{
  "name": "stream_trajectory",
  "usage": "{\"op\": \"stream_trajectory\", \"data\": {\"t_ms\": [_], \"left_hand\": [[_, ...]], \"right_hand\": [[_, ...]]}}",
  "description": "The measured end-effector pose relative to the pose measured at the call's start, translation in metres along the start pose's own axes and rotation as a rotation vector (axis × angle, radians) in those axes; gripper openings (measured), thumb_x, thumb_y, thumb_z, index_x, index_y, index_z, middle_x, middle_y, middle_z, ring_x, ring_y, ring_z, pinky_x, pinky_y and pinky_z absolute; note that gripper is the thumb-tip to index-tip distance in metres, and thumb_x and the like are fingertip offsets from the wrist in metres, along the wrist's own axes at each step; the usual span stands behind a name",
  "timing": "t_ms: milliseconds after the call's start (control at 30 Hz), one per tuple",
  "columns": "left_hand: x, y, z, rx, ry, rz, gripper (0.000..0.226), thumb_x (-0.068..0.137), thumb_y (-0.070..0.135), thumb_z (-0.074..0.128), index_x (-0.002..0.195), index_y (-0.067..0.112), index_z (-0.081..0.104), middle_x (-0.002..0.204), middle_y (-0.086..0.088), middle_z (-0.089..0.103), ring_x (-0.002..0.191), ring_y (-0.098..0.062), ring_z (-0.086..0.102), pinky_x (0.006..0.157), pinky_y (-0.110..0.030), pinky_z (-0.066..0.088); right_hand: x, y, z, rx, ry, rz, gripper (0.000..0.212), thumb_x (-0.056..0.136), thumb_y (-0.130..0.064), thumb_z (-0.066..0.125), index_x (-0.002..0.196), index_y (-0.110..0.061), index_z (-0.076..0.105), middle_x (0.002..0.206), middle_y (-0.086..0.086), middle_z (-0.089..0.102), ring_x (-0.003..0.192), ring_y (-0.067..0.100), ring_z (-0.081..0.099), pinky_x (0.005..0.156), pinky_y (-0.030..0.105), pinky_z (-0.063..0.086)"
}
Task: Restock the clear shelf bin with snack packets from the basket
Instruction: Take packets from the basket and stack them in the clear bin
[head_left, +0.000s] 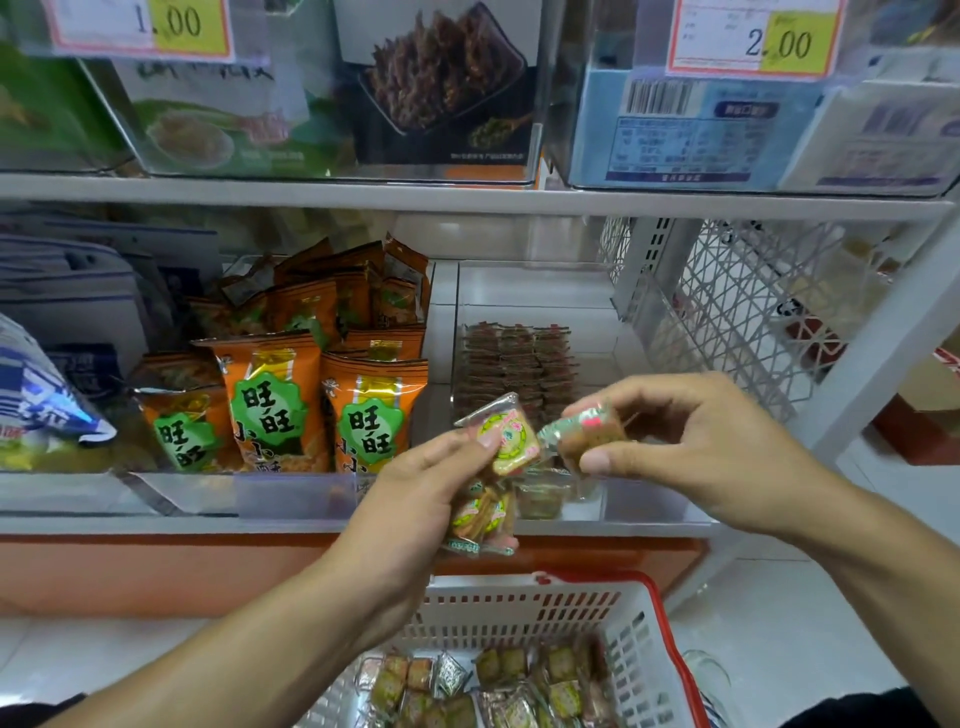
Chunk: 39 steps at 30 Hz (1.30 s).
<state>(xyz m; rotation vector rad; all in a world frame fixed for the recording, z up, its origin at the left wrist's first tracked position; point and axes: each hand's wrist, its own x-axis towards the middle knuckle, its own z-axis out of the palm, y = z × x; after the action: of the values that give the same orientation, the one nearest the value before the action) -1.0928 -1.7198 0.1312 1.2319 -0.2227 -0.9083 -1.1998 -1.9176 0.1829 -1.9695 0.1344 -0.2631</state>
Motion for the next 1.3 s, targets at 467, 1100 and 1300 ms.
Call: {"op": "stream_trajectory", "data": {"t_ms": [467,1100,1300], "left_hand": [[-0.001,-0.009,-0.002,0.032,-0.005,0.02,0.026,0.09,0.034,0.068,0.11,0.024,0.079,0.107,-0.005,0.079,0.078,-0.013,0.074,0.062,-0.03,0.06],[0.007,-0.018,-0.003,0.092,-0.011,0.115,0.032,0.087,0.042,0.063,0.115,0.037,0.077,0.106,-0.001,0.079,0.089,-0.015,0.074,0.066,-0.037,0.062],[0.011,-0.019,-0.003,0.108,0.077,0.091,0.022,0.1,0.029,0.06,0.107,0.037,0.08,0.107,-0.005,0.076,0.079,-0.02,0.072,0.063,-0.035,0.061]], "right_hand": [[0.005,0.004,0.019,0.44,0.076,0.329,0.038,0.082,-0.008,0.069,0.119,-0.014,0.073,0.112,0.02,0.073,0.087,0.02,0.072,0.087,0.033,0.059],[0.015,0.007,0.019,0.494,0.266,0.324,0.038,0.078,-0.01,0.075,0.114,-0.004,0.067,0.112,0.018,0.074,0.093,0.025,0.074,0.076,0.032,0.063],[0.025,0.023,-0.018,-0.307,0.153,0.406,0.031,0.077,-0.006,0.08,0.106,-0.013,0.072,0.093,0.001,0.073,0.067,0.009,0.07,0.058,0.026,0.061]]}}
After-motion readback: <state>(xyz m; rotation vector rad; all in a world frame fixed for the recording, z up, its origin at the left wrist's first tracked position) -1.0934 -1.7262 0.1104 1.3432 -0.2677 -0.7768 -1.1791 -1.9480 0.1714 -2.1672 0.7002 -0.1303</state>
